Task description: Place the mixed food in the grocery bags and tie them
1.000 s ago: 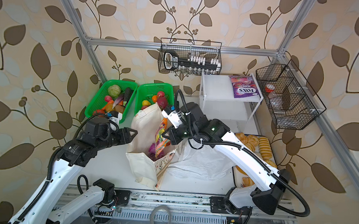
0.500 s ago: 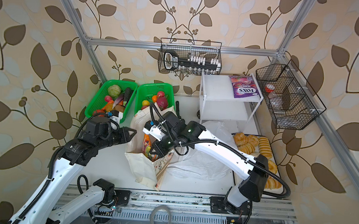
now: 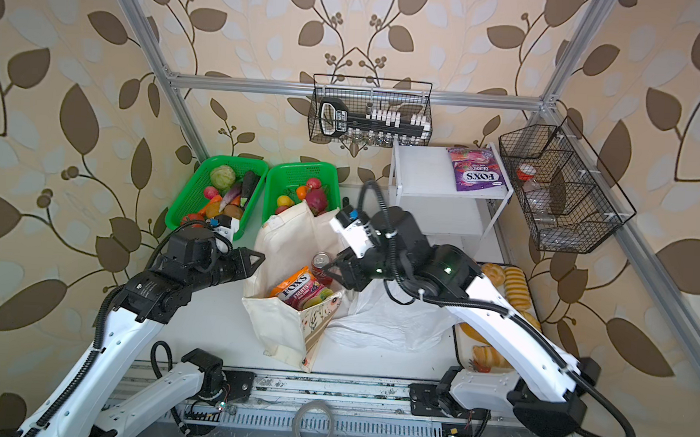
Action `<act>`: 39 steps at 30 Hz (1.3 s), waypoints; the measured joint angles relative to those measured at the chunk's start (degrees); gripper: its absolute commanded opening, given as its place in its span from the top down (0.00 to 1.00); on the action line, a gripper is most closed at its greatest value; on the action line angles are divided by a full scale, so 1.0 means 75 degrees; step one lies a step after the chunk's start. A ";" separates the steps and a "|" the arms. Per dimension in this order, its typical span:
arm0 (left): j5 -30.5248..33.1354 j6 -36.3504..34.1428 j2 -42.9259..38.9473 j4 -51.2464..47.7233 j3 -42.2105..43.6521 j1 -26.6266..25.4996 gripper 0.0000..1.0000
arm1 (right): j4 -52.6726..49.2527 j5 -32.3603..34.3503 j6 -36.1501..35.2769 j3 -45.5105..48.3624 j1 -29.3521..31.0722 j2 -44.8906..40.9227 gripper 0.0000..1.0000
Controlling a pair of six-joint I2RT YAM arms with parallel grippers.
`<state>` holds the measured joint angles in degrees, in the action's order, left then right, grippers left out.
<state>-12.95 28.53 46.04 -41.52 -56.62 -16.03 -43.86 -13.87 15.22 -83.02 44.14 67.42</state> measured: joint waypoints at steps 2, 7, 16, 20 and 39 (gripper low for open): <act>0.0000 0.0003 0.0000 0.0029 0.0000 0.0000 0.85 | 0.0618 0.0035 0.0673 0.0906 -0.0781 -0.0647 0.45; 0.0009 0.0003 0.0000 0.0035 0.0000 0.0000 0.87 | 0.1250 -0.0210 0.1775 0.2241 -0.1011 -0.0845 0.43; 0.0044 0.0003 -0.0012 0.0017 0.0000 0.0000 0.91 | 0.1818 -0.0239 0.2468 0.2349 -0.0580 0.0221 0.76; 0.0443 0.0023 -0.0163 -0.0125 0.0000 0.0000 0.99 | 0.2148 -0.0207 0.2632 0.2349 -0.0385 0.0382 1.00; 0.3818 -0.0044 -0.1102 -0.1227 -0.0119 -0.0009 1.00 | 0.3354 -0.0332 0.2847 0.0895 0.0854 0.2215 1.00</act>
<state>15.68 28.21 37.78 -50.72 -57.52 -16.10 -18.70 -16.36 36.58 -76.31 50.54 84.03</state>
